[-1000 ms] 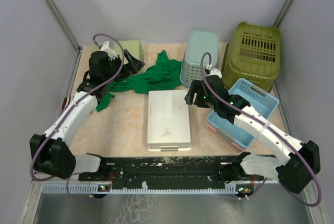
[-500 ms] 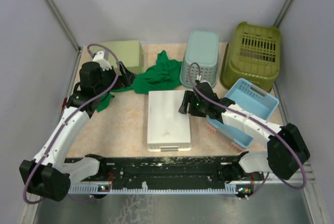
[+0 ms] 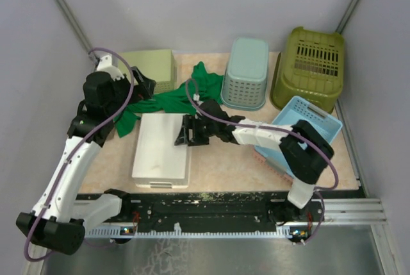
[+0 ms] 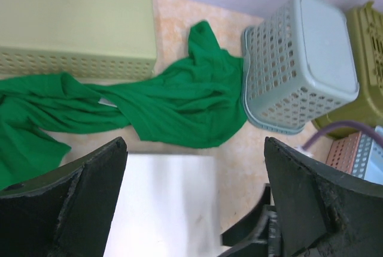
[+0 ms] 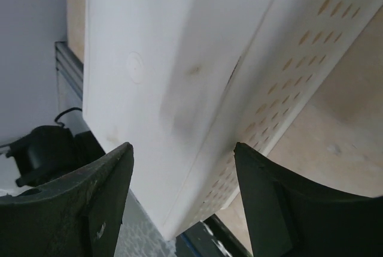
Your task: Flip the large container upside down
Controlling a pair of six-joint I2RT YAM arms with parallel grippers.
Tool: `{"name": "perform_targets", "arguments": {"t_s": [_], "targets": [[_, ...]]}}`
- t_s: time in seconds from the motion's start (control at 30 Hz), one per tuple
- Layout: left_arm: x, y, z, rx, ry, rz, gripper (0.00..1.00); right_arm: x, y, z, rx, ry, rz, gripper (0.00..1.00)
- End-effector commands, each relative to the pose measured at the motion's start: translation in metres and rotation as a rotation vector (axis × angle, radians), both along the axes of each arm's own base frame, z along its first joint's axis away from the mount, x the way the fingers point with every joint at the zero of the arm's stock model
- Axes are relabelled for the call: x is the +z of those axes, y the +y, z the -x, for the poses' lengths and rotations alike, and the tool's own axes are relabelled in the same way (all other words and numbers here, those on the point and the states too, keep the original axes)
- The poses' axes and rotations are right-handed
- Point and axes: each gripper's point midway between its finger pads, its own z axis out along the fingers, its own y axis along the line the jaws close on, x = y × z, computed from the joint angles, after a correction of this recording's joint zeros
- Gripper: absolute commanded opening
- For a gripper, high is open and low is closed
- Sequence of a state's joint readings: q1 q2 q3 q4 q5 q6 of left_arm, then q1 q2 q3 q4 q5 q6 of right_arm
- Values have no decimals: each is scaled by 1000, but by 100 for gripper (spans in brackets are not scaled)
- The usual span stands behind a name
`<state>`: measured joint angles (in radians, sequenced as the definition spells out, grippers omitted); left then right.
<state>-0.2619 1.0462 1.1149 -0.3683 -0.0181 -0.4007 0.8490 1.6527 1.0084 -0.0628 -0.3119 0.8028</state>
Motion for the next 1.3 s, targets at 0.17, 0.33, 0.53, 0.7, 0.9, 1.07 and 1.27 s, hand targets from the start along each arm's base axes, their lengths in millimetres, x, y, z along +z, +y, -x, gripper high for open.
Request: {"name": "perform_targets", "arguments": {"t_s": [0.17, 0.33, 0.53, 0.7, 0.9, 1.07, 1.27], "targets": [[32, 16, 15, 35, -65, -62, 100, 65, 21, -53, 6, -172, -91, 68], [3, -17, 17, -96, 11, -87, 100, 88, -117, -101, -344, -332, 88, 68], [-44, -90, 37, -266, 115, -155, 100, 155, -249, -103, -696, -626, 377, 73], [-88, -144, 62, -387, 221, -207, 100, 188, -310, -102, -900, -692, 462, 75], [-144, -167, 90, -498, 370, -220, 100, 190, -329, -117, -944, -644, 495, 75], [-189, -156, 106, -504, 485, -264, 100, 190, -314, -131, -908, -624, 457, 76], [-213, -145, 109, -440, 570, -289, 100, 185, -294, -140, -844, -604, 389, 75]]}}
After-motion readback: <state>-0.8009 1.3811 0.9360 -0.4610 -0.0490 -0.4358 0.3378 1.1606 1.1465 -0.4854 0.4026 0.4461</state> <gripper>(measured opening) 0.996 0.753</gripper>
